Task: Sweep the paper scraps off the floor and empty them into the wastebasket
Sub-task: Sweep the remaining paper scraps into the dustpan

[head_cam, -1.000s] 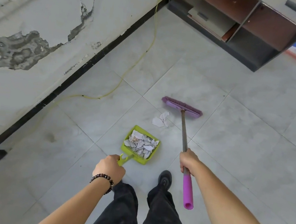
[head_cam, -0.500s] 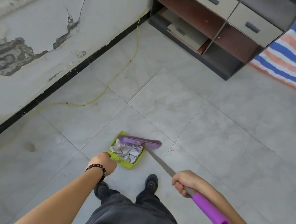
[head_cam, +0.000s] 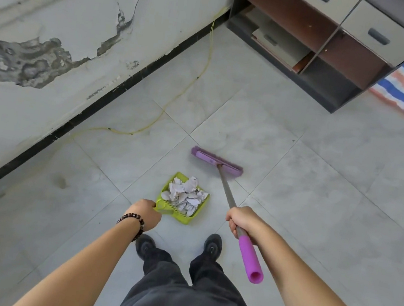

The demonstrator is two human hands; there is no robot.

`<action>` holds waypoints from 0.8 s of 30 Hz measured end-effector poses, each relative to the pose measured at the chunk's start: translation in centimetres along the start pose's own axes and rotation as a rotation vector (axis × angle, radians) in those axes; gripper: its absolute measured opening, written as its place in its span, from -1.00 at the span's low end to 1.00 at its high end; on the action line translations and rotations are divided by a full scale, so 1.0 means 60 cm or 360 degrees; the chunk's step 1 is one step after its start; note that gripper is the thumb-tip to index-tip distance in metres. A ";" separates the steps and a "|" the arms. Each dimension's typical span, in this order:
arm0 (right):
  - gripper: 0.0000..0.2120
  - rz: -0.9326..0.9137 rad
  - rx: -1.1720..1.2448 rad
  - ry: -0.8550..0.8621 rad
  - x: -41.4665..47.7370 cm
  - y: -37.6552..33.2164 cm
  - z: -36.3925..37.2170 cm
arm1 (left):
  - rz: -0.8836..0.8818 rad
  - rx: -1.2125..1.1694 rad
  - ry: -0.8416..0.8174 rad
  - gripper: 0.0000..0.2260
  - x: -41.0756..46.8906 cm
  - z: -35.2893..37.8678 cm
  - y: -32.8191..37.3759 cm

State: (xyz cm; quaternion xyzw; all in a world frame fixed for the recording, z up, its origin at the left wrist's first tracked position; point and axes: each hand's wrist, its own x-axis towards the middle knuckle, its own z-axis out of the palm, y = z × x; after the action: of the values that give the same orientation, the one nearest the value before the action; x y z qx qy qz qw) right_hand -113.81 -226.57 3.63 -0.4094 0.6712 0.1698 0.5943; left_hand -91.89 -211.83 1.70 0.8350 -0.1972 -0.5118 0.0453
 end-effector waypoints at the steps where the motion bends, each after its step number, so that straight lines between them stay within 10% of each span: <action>1: -0.89 -0.0012 -0.0051 -0.0004 0.003 0.003 0.010 | 0.0005 0.0006 -0.0003 -0.75 0.002 0.000 -0.001; 12: -0.86 0.0001 -0.0046 -0.0206 -0.047 0.073 -0.015 | -0.0107 -0.0181 -0.0062 -0.88 0.012 -0.007 0.020; 24: -0.75 0.0066 0.0863 -0.0441 -0.107 0.087 -0.022 | 0.0295 -0.0022 0.0084 -0.80 -0.033 -0.046 0.054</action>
State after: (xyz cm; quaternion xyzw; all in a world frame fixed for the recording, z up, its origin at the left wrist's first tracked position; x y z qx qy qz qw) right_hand -118.87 -222.13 8.61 -0.1950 0.6129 0.0509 0.7640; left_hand -91.18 -214.41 5.55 0.8261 -0.2688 -0.4844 0.1034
